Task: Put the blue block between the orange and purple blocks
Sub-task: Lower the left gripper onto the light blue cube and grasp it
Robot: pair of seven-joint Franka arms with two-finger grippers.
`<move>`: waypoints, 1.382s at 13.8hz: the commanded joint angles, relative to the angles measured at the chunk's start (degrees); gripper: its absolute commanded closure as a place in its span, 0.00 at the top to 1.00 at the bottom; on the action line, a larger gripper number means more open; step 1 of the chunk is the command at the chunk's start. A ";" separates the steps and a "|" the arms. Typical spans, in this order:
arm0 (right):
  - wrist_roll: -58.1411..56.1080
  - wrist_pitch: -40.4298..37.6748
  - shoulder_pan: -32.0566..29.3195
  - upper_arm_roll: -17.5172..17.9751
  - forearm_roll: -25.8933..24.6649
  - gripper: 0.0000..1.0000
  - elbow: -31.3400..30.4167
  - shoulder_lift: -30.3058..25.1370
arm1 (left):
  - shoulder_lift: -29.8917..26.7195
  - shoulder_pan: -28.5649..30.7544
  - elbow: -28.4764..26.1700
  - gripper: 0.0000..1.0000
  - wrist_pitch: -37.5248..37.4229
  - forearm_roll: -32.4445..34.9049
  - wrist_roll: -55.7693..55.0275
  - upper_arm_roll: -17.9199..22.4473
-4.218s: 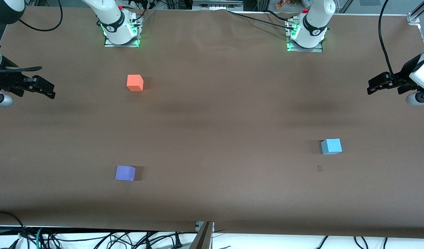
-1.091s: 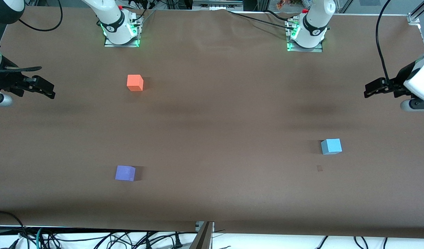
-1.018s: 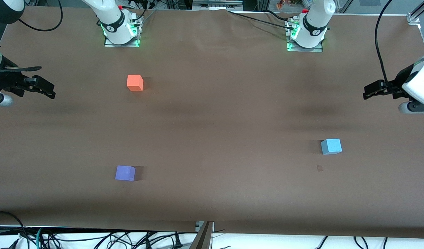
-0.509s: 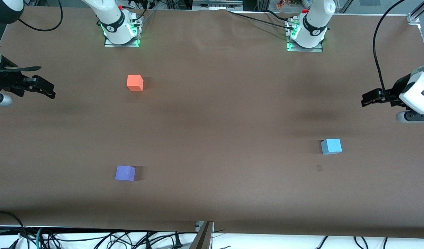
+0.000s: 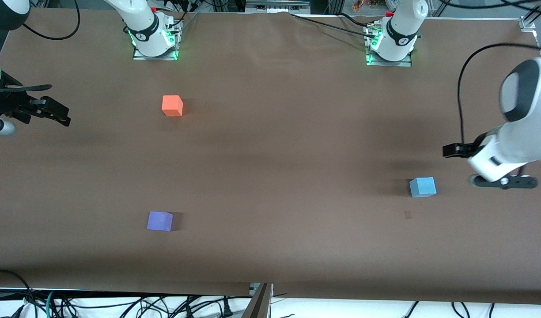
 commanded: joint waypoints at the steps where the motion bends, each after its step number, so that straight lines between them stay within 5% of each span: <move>1: -0.59 -0.37 -0.71 0.25 1.17 1.00 1.22 0.45 | 2.89 0.34 1.60 1.00 0.05 0.61 -0.83 0.16; 5: -0.59 -0.37 -0.71 0.25 1.17 1.00 1.22 0.45 | 3.25 4.98 -17.52 1.00 28.19 -3.96 -4.72 0.07; 7: -0.59 -0.37 -0.80 0.34 1.26 1.00 1.22 0.45 | 4.39 5.88 -22.47 1.00 37.65 -4.05 -2.78 0.07; 11: -0.59 -0.37 -0.71 0.25 1.26 1.00 1.22 0.53 | 10.36 6.67 -22.05 1.00 45.22 -6.60 -2.78 0.07; 19: -0.59 -0.29 -0.71 0.34 1.35 1.00 1.22 0.53 | 13.00 6.32 -21.08 1.00 46.91 -8.36 -2.25 0.07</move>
